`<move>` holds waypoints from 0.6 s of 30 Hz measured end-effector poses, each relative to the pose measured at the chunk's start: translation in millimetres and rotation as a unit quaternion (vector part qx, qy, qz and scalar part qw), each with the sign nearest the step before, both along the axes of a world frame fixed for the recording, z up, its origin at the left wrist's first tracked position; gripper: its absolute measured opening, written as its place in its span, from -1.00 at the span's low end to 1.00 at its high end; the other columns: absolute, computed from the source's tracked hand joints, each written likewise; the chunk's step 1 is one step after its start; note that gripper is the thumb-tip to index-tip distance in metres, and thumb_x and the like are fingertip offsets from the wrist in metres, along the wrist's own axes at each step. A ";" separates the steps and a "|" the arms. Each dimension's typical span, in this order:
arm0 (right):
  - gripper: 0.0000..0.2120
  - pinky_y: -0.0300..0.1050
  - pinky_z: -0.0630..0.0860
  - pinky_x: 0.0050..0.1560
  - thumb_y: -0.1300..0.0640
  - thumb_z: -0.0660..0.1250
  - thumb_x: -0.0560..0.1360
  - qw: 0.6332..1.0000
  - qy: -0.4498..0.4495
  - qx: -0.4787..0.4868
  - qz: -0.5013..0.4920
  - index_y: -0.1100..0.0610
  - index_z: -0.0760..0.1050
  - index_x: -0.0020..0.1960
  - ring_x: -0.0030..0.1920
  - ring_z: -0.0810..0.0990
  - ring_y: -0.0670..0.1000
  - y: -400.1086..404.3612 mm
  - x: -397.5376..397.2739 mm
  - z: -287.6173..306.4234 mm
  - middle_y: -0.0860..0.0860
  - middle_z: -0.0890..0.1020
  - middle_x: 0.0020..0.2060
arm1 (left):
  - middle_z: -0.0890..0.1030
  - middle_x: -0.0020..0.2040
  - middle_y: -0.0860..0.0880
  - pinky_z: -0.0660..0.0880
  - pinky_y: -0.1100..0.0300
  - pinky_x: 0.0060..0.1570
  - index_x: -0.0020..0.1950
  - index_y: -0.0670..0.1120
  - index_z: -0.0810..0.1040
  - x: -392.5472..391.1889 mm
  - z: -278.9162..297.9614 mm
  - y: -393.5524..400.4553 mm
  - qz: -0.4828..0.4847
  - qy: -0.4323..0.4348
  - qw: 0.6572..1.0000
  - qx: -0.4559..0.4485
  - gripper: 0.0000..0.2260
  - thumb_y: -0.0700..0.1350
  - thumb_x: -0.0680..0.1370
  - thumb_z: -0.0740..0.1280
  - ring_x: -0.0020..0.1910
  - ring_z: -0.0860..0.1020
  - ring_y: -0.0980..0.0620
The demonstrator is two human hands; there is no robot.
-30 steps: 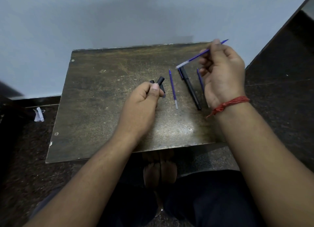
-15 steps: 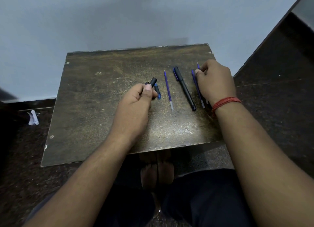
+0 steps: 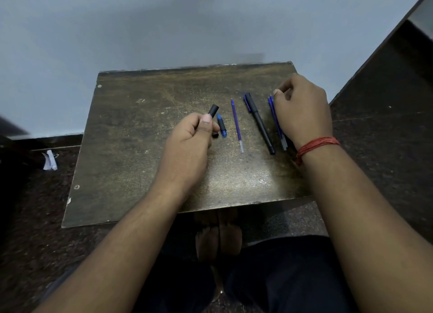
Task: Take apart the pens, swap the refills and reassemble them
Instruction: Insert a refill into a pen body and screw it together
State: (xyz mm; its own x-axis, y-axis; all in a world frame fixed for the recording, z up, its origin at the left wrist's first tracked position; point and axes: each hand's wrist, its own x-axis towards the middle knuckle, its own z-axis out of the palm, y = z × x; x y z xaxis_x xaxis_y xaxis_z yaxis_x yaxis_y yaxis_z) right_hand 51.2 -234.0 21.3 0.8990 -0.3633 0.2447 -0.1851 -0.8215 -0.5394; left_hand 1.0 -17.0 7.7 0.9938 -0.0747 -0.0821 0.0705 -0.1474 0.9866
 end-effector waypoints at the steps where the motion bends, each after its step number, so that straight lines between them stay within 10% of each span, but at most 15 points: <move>1: -0.84 -0.04 0.51 -0.09 -0.01 0.27 0.55 1.000 -0.015 -0.010 0.017 0.06 0.54 -0.05 -0.07 0.58 0.08 6.8 -1.5 3.2 0.01 0.62 -0.12 | 0.36 -0.47 0.19 0.22 0.13 -0.36 -0.07 0.02 0.60 0.2 0.3 0.1 0.002 -0.001 1.000 0.000 -0.69 0.16 0.61 0.16 -0.48 0.26 0.17; 18: -0.77 -0.01 0.35 -0.18 0.10 0.25 0.50 0.964 0.106 -0.213 0.120 0.10 0.27 -0.28 0.00 0.54 0.21 65.7 -6.4 -1.7 0.10 0.46 -0.22 | 0.36 -0.49 0.16 0.20 0.13 -0.37 -0.10 0.02 0.60 1.1 2.9 -1.0 0.012 -0.003 1.000 -0.017 -0.70 0.14 0.61 0.17 -0.49 0.25 0.15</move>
State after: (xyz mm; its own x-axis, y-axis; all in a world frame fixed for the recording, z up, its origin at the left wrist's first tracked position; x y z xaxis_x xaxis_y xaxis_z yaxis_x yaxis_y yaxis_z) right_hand 44.7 -168.3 19.6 0.9908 -0.0452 0.1274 -0.0306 -0.9930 -0.1140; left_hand 2.1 -18.0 10.6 0.9958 -0.0544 -0.0732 0.0668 -0.1118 0.9915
